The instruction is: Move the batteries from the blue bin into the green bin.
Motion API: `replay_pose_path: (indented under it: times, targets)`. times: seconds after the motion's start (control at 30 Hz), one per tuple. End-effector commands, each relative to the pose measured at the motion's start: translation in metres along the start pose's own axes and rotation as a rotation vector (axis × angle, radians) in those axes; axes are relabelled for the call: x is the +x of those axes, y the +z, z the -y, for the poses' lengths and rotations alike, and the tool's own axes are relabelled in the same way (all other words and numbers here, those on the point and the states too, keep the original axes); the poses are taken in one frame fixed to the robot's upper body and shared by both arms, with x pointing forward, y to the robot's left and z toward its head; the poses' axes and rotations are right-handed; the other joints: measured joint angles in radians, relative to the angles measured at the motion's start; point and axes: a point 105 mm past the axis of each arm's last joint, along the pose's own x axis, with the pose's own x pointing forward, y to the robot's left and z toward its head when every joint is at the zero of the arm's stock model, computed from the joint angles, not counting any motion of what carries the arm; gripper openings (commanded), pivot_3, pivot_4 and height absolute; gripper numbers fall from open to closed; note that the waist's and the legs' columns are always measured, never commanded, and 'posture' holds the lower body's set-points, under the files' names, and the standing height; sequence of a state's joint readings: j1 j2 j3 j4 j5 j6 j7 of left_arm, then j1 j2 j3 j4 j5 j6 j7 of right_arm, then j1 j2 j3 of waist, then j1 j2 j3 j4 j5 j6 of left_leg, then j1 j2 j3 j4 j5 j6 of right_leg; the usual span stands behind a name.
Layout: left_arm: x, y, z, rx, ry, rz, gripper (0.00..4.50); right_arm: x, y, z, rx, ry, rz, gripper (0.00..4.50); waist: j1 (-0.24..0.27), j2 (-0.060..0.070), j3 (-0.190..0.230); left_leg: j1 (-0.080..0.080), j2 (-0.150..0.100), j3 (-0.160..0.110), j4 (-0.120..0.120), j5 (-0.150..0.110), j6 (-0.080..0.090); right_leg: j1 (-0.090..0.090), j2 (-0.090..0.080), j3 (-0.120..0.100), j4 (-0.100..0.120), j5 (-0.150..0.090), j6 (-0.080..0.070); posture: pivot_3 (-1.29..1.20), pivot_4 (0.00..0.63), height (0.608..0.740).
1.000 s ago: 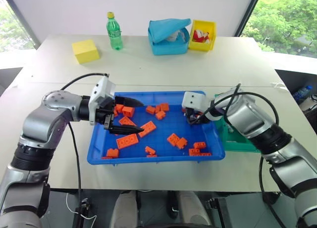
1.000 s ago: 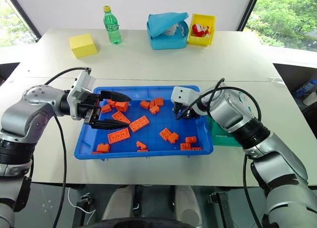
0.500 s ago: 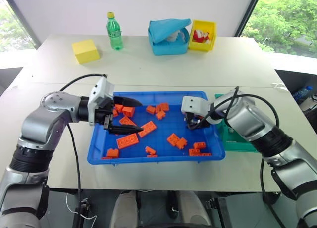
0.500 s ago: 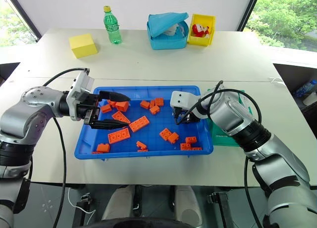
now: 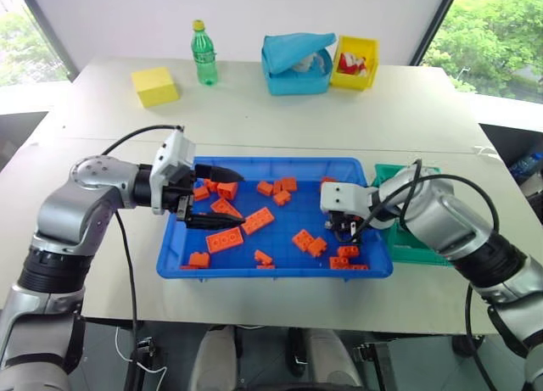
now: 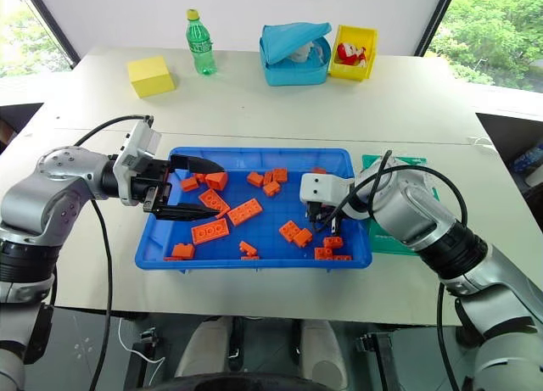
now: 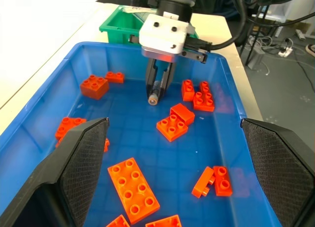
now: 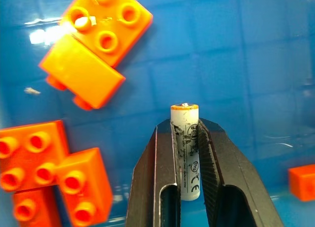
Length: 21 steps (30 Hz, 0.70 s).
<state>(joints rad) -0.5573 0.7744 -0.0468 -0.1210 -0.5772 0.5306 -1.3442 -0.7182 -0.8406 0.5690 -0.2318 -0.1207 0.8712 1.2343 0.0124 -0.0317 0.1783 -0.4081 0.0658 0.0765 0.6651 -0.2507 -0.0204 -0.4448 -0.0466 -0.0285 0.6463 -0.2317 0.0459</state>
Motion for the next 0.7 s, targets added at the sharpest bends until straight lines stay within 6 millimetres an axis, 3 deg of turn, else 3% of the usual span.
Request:
replay_pose_path:
  times: [0.03,0.1,0.2,0.3,0.43,0.53,0.6,0.7]
  targets:
    - [-0.002,0.009,0.0,0.051,-0.005,0.003,4.5,-0.001,0.004,-0.008,0.045,0.043,0.045,0.02,-0.001,0.0,0.0,0.0,0.0,0.0,0.0,0.0,0.0,0.0,0.0,0.0,0.0,0.0,0.0,0.0,0.15,0.736]
    - [-0.003,0.008,0.0,0.049,-0.005,0.0,4.5,-0.009,0.016,-0.005,0.049,0.028,0.101,0.02,-0.002,0.0,0.0,0.0,0.0,0.0,0.0,0.0,0.0,0.0,0.0,0.0,0.0,0.0,0.0,0.0,0.15,0.736]
    - [-0.006,0.005,0.0,0.035,0.001,-0.009,4.5,-0.048,0.039,0.01,0.114,-0.041,0.268,0.02,-0.003,0.002,0.002,0.0,0.0,0.0,0.0,0.0,0.0,-0.001,0.0,0.0,0.0,0.0,0.0,0.0,0.15,0.736]
    - [-0.01,0.002,0.001,0.024,0.008,-0.016,4.5,-0.075,0.037,0.019,0.195,-0.094,0.323,0.02,-0.003,0.002,0.002,-0.001,0.0,0.0,0.0,0.0,0.0,-0.002,0.0,0.0,0.001,0.0,0.0,0.0,0.15,0.736]
    - [-0.016,-0.002,0.001,0.008,0.024,-0.026,4.5,-0.114,0.01,0.037,0.305,-0.211,0.347,0.02,0.0,0.002,0.002,-0.001,0.0,0.0,-0.001,0.0,0.001,-0.001,0.0,0.0,0.0,0.0,0.0,0.0,0.15,0.736]
    - [-0.023,-0.006,-0.001,-0.004,0.046,-0.035,4.5,-0.144,-0.035,0.051,0.435,-0.353,0.293,0.02,0.001,0.002,0.002,-0.001,0.0,0.0,-0.001,-0.001,0.001,-0.001,0.0,0.0,-0.001,0.0,0.0,0.0,0.15,0.736]
    - [-0.026,-0.007,-0.003,-0.006,0.056,-0.039,4.5,-0.149,-0.05,0.05,0.467,-0.374,0.276,0.02,-0.001,0.002,0.002,-0.001,0.0,0.001,-0.001,-0.001,0.001,-0.002,-0.001,0.0,-0.001,0.0,0.0,0.0,0.15,0.736]
    - [-0.03,-0.006,-0.008,-0.007,0.074,-0.042,4.5,-0.137,-0.069,0.046,0.483,-0.395,0.235,0.02,-0.009,0.002,0.002,0.0,0.001,0.001,-0.001,-0.001,0.001,-0.002,0.0,0.001,-0.001,0.0,0.0,0.0,0.15,0.736]
